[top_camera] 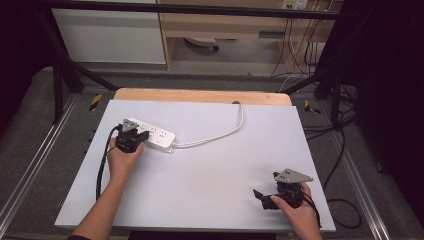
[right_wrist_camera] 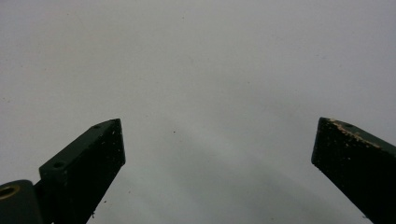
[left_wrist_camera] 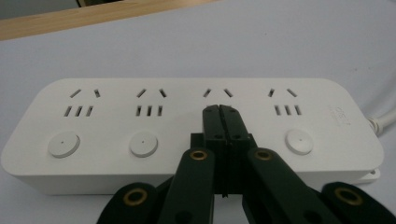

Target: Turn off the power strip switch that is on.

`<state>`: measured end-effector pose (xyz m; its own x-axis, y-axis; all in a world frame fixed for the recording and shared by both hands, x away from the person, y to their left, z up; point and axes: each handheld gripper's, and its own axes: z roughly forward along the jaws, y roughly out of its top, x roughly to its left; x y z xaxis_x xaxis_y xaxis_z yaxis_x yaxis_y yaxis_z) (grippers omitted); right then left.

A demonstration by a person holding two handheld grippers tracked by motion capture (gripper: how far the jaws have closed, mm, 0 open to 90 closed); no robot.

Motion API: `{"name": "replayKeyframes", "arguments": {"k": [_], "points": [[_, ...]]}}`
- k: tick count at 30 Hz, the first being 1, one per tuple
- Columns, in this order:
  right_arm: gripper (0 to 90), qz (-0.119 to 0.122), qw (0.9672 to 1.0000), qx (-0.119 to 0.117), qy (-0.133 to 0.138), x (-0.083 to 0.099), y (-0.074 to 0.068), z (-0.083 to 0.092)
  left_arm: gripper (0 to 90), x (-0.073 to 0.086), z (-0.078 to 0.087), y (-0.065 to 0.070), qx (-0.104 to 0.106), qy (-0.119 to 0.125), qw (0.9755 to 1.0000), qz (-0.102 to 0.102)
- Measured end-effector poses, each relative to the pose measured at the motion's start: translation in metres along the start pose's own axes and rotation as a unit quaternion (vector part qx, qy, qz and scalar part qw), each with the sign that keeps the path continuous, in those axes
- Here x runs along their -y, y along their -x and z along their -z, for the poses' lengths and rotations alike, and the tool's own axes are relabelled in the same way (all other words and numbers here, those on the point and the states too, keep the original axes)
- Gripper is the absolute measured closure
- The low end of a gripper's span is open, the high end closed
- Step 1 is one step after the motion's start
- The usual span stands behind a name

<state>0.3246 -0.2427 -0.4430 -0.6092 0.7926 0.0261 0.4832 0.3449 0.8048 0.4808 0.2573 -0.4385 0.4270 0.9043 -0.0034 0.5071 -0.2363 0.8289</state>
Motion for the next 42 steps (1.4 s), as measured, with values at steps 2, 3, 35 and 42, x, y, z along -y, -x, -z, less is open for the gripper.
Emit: {"name": "replayKeyframes", "arguments": {"k": [2, 3, 35, 42], "points": [[3.3, 0.001, 1.0, 0.001, 0.001, 0.0, 0.0, 0.0, 90.0, 0.0, 0.0, 0.0, 0.0, 0.001, 1.0, 0.0], [3.3, -0.001, 1.0, 0.0, 0.001, 0.0, 0.0, 0.0, 90.0, 0.0, 0.0, 0.0, 0.0, 0.002, 1.0, -0.001], [3.1, -0.006, 0.9999, 0.008, 0.012, -0.001, 0.004, 0.002, 79.1, -0.012, 0.012, -0.007, 0.014, 0.077, 0.9942, 0.073], [3.1, -0.007, 0.9998, 0.006, 0.016, -0.001, 0.004, 0.003, 54.2, -0.022, 0.011, 0.002, 0.031, 0.089, 0.994, 0.054]]}}
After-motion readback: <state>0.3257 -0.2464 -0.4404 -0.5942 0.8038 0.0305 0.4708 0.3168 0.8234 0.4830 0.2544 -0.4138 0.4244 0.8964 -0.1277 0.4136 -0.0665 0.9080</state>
